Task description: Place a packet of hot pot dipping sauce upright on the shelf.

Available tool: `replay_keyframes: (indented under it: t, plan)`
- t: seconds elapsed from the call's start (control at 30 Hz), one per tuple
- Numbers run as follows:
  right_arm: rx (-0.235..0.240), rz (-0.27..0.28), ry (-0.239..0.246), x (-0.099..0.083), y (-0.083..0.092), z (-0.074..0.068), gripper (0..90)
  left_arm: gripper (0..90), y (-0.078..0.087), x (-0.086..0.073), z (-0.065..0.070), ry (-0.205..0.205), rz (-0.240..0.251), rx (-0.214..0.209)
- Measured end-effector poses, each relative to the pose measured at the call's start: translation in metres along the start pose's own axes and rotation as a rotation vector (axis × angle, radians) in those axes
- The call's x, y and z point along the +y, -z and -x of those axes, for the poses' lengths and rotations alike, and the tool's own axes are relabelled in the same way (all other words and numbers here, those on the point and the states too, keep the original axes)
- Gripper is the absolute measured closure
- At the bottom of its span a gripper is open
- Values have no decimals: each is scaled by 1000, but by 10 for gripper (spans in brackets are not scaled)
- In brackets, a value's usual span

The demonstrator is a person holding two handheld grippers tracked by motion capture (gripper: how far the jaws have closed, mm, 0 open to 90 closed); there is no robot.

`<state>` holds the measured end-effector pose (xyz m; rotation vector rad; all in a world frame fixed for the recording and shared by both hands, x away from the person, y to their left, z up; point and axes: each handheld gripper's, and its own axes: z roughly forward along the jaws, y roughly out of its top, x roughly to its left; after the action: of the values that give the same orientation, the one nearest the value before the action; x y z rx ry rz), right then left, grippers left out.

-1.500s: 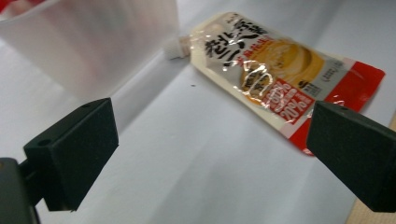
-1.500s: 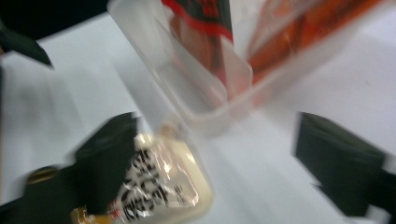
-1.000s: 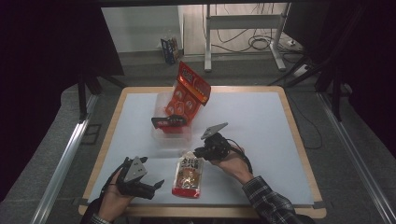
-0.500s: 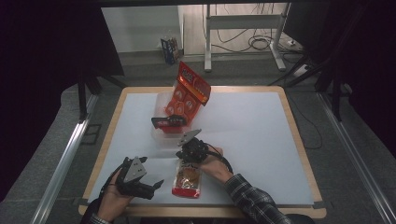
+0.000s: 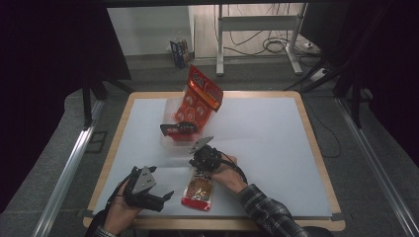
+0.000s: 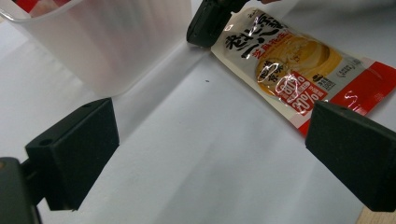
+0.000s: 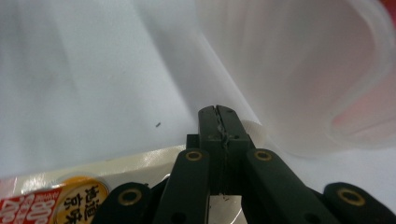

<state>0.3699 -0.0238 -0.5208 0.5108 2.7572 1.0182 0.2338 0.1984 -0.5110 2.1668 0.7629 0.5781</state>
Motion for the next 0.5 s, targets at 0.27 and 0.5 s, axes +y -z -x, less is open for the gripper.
replay_keyframes:
  t: [0.27,0.5]
  plan:
    - [-31,-33,61,1,-11,-7,887,29,-2,1,2,-11,-8,-5]
    - [-38,-29,-26,-16,4,10,888,29,-2,0,2,-8,-6,-10]
